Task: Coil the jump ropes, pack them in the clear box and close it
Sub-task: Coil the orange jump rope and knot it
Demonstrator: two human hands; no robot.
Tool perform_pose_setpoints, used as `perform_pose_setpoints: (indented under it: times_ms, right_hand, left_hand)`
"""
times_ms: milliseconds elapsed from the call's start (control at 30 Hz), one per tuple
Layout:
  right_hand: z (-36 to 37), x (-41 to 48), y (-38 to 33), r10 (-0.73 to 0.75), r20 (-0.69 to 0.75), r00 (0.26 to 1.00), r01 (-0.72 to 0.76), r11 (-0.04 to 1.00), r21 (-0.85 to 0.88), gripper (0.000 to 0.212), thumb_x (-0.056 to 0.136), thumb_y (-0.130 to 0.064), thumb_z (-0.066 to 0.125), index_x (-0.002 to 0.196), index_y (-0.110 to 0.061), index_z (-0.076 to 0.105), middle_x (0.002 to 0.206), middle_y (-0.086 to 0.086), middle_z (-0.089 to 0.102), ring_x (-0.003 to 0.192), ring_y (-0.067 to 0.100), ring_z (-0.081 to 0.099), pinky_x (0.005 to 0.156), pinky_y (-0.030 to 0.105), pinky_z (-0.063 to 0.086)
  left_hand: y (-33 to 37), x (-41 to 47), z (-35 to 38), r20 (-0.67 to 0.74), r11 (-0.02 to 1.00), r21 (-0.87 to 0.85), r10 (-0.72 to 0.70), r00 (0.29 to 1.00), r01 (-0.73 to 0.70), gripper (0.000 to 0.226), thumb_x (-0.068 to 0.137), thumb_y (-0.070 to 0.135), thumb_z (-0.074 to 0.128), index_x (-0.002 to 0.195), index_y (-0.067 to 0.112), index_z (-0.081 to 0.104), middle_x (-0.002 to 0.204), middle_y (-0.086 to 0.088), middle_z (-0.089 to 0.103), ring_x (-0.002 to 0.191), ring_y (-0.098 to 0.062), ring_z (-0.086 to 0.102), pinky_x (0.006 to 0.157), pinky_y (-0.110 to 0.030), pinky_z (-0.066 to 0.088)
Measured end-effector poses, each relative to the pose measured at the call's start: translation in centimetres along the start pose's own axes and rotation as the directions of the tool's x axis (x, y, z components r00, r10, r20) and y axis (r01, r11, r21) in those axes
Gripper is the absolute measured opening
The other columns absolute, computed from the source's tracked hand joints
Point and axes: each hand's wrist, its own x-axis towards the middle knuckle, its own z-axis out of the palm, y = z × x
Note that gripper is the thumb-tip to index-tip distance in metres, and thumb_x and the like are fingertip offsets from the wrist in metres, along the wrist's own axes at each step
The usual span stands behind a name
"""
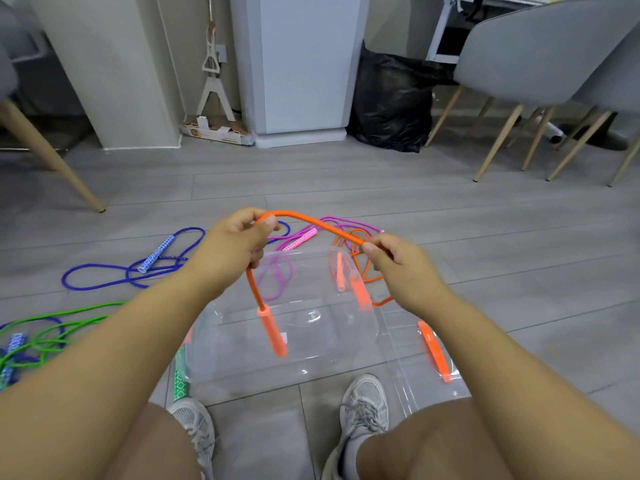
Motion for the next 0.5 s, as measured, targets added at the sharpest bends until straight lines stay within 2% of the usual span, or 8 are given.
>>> perform_pose_setpoints:
  times_ms: [133, 233, 300, 367, 433, 500]
  right_hand:
    - [-1.3, -0.8, 1.9, 0.054, 0.060, 0.997, -0.048, 0.995, -0.087, 0.022, 0.094, -0.026, 0.052, 0.081, -0.009, 0.060, 0.063, -0.006, 0.044, 0.058, 0.007, 0.043, 0.056, 0.016, 0.033]
    - [-2.1, -1.2, 3.3, 0.119, 0.039, 0.992, -0.115, 0.990, -0.087, 0.021, 0.093, -0.026, 0.053, 0.076, -0.015, 0.059, 0.063, -0.003, 0.045, 0.062, 0.013, 0.042, 0.058, 0.026, 0.034]
    - [-2.1, -1.3, 3.3, 0.134, -0.006, 0.991, -0.134, 0.989, -0.067, 0.021, 0.094, -0.024, 0.052, 0.077, -0.014, 0.061, 0.065, 0.002, 0.050, 0.066, 0.021, 0.045, 0.060, 0.028, 0.036]
    - [-1.7, -1.3, 2.4, 0.113, -0.024, 0.993, -0.114, 0.992, -0.047, 0.025, 0.094, -0.022, 0.051, 0.083, -0.004, 0.063, 0.069, 0.011, 0.054, 0.070, 0.028, 0.049, 0.063, 0.031, 0.038]
    - [-0.7, -1.2, 1.2, 0.068, 0.006, 0.998, -0.068, 0.997, -0.020, 0.026, 0.094, -0.020, 0.051, 0.084, 0.000, 0.063, 0.069, 0.008, 0.055, 0.069, 0.025, 0.049, 0.063, 0.030, 0.037]
    - [0.6, -1.0, -0.1, 0.027, 0.064, 0.998, -0.028, 1.000, 0.011, 0.025, 0.095, -0.019, 0.050, 0.081, -0.002, 0.062, 0.071, 0.005, 0.058, 0.068, 0.019, 0.050, 0.063, 0.027, 0.037]
  left_hand:
    - [0.1, -0.3, -0.8, -0.109, 1.000, -0.011, -0.016, 0.994, 0.015, 0.023, 0.099, 0.018, 0.045, 0.077, 0.015, 0.054, 0.041, 0.014, 0.031, 0.037, -0.004, 0.026, 0.050, -0.026, 0.028]
    - [-0.1, -0.7, -0.9, -0.126, 0.999, -0.015, -0.036, 0.991, 0.034, 0.023, 0.098, 0.020, 0.046, 0.078, 0.016, 0.056, 0.046, 0.011, 0.033, 0.040, -0.005, 0.028, 0.050, -0.026, 0.030]
    - [-0.2, -1.2, -0.1, -0.125, 0.999, -0.010, -0.038, 0.991, 0.037, 0.023, 0.098, 0.021, 0.047, 0.078, 0.019, 0.059, 0.057, 0.004, 0.038, 0.048, -0.008, 0.036, 0.052, -0.026, 0.037]
    - [0.1, -1.6, 0.9, -0.129, 0.994, 0.107, 0.015, 0.992, -0.001, 0.022, 0.096, 0.022, 0.050, 0.078, 0.022, 0.063, 0.069, 0.000, 0.044, 0.057, -0.006, 0.044, 0.058, -0.022, 0.041]
    - [0.7, -1.8, 1.5, -0.106, 0.960, 0.272, 0.096, 0.990, -0.064, 0.017, 0.095, 0.022, 0.053, 0.084, 0.022, 0.066, 0.076, -0.001, 0.044, 0.065, -0.008, 0.043, 0.057, -0.015, 0.038]
    - [1.1, -1.7, 1.8, -0.048, 0.959, 0.272, 0.095, 0.994, -0.079, 0.014, 0.093, 0.021, 0.055, 0.089, 0.018, 0.068, 0.074, -0.002, 0.045, 0.064, -0.010, 0.043, 0.060, -0.017, 0.038]
